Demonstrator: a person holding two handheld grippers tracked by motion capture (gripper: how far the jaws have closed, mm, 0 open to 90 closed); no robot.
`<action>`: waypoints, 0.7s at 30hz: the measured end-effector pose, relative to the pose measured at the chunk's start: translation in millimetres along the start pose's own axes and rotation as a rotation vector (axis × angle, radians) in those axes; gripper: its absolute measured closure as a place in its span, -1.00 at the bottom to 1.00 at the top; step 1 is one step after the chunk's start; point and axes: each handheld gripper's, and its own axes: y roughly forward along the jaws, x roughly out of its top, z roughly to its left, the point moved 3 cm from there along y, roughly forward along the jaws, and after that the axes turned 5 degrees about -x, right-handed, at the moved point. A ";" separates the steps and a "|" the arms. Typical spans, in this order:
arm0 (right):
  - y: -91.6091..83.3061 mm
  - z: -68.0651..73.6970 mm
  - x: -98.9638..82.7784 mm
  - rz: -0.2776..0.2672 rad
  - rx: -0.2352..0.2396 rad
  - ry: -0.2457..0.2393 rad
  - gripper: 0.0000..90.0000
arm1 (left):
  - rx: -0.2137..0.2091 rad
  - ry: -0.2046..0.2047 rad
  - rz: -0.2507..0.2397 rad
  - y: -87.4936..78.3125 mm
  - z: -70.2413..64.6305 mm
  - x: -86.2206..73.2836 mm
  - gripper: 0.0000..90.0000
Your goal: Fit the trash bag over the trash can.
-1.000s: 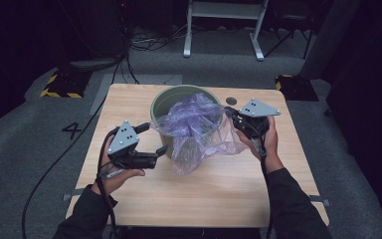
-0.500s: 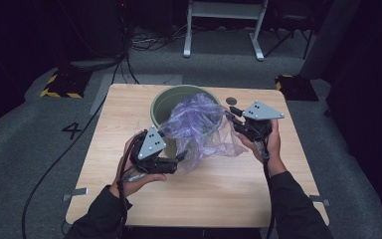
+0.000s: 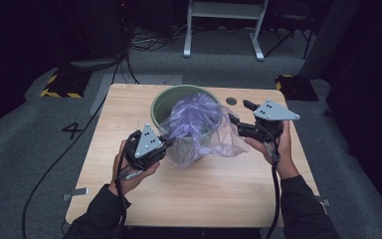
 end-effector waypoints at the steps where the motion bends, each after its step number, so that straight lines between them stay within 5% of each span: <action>1: -2.7 -1.4 0.3 -0.003 0.005 0.013 -0.17 | 0.006 0.007 -0.004 -0.9 0.5 -0.7 0.90; 9: -33.1 7.0 14.0 -0.076 0.074 0.016 -0.22 | 0.006 0.002 -0.004 -6.3 8.2 -3.6 0.99; 11: -39.6 12.6 17.5 -0.104 0.121 0.024 -0.24 | 0.006 0.001 -0.006 -6.3 8.9 -4.2 0.99; 15: -39.2 30.8 18.7 -0.076 0.191 -0.021 -0.32 | 0.006 0.007 -0.003 -5.9 8.4 -4.7 0.99; 19: -27.9 43.0 16.9 -0.018 0.184 -0.085 -0.35 | 0.003 0.009 -0.006 -5.7 8.5 -4.7 0.99; 21: -16.6 43.3 13.2 0.031 0.144 -0.101 -0.15 | 0.003 0.010 -0.007 -6.0 9.1 -5.0 0.99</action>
